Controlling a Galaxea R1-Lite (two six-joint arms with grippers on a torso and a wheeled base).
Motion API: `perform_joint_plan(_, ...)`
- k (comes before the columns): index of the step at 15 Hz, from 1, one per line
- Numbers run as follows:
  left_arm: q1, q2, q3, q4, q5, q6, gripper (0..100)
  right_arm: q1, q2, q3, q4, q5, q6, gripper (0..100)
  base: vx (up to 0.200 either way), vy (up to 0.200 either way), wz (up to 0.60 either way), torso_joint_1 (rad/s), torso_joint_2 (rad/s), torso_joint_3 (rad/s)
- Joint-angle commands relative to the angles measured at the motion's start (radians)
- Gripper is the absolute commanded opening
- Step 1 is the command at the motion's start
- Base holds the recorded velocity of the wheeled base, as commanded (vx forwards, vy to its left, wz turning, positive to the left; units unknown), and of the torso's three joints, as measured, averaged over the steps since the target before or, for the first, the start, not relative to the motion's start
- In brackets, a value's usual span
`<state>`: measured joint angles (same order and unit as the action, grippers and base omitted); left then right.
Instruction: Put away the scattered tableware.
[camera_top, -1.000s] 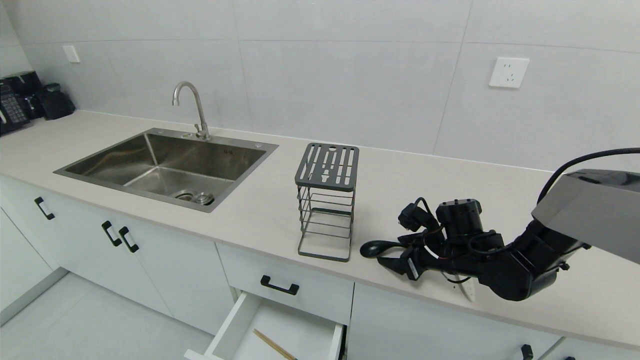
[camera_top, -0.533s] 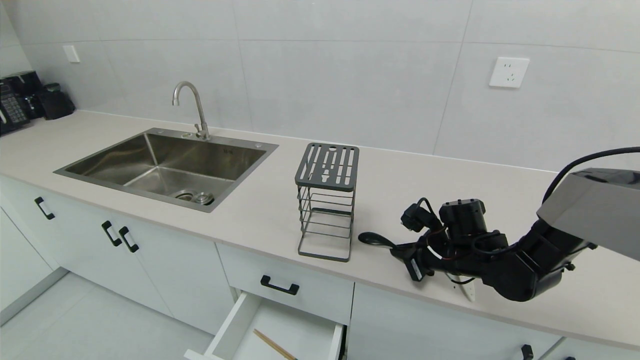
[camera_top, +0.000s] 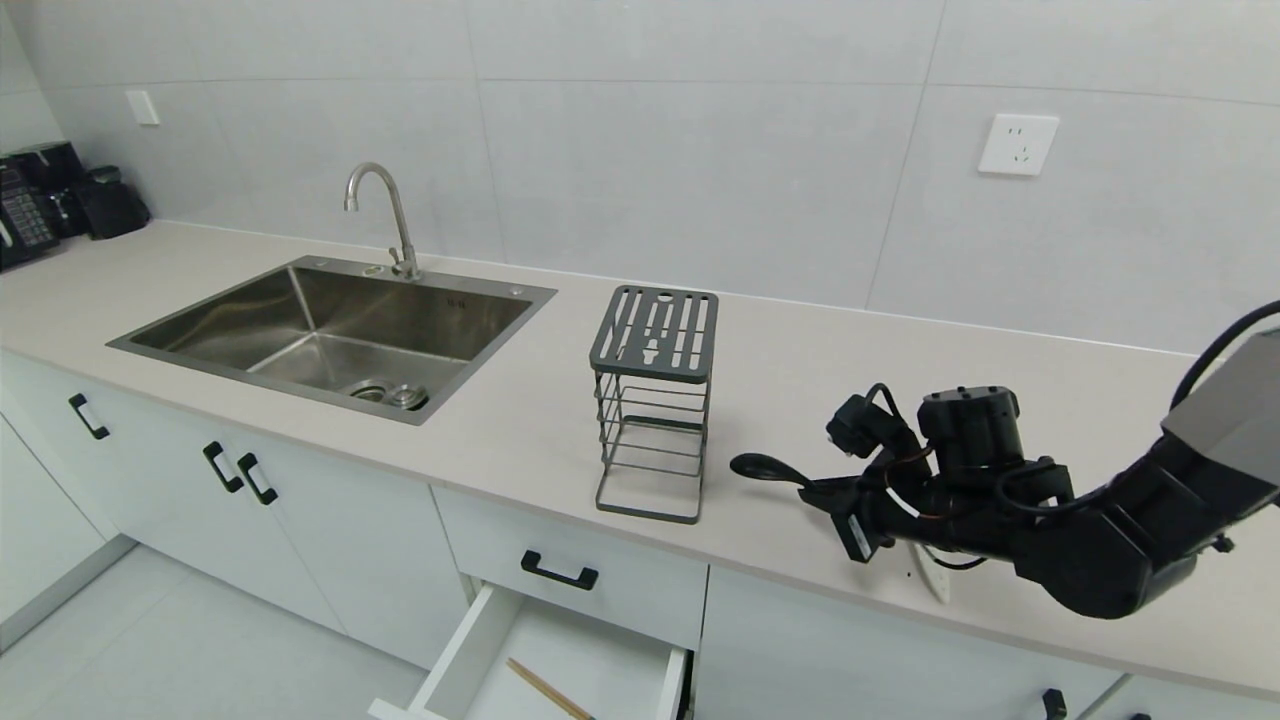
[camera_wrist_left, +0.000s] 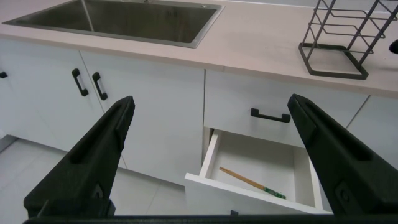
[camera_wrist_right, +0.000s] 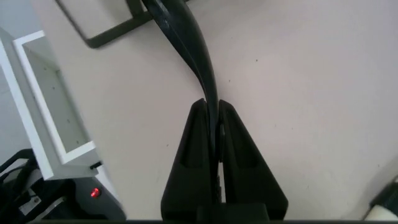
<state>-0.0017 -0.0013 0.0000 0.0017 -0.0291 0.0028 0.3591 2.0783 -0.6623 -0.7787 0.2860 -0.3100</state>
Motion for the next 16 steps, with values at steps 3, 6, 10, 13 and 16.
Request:
perform_joint_plan(3, 0.000, 0.001, 0.000, 0.000, -0.002, 0.000, 100, 0.103, -0.103, 0.086, -0.008, -0.001, 0.008, 0, 0.000, 0.000, 0.00, 0.000, 0.00, 0.000)
perform_joint_plan(6, 0.000, 0.001, 0.000, 0.000, -0.002, 0.000, 100, 0.149, -0.122, 0.121, -0.008, -0.001, 0.011, 0, 0.000, 0.000, 0.00, 0.000, 0.00, 0.000)
perform_joint_plan(10, 0.000, 0.001, 0.000, 0.000, 0.000, 0.000, 100, 0.184, -0.159, 0.144, -0.008, -0.001, 0.014, 0, 0.000, 0.000, 0.00, 0.000, 0.00, 0.000)
perform_joint_plan(13, 0.000, 0.001, 0.000, 0.000, -0.002, 0.000, 100, 0.262, -0.168, 0.144, -0.014, -0.004, 0.072, 0, 0.000, 0.000, 0.00, 0.000, 0.00, 0.000)
perform_joint_plan(16, 0.000, 0.001, 0.000, 0.000, 0.000, 0.000, 100, 0.336, -0.168, 0.138, -0.042, -0.010, 0.121, 0, 0.000, 0.000, 0.00, 0.000, 0.00, 0.000)
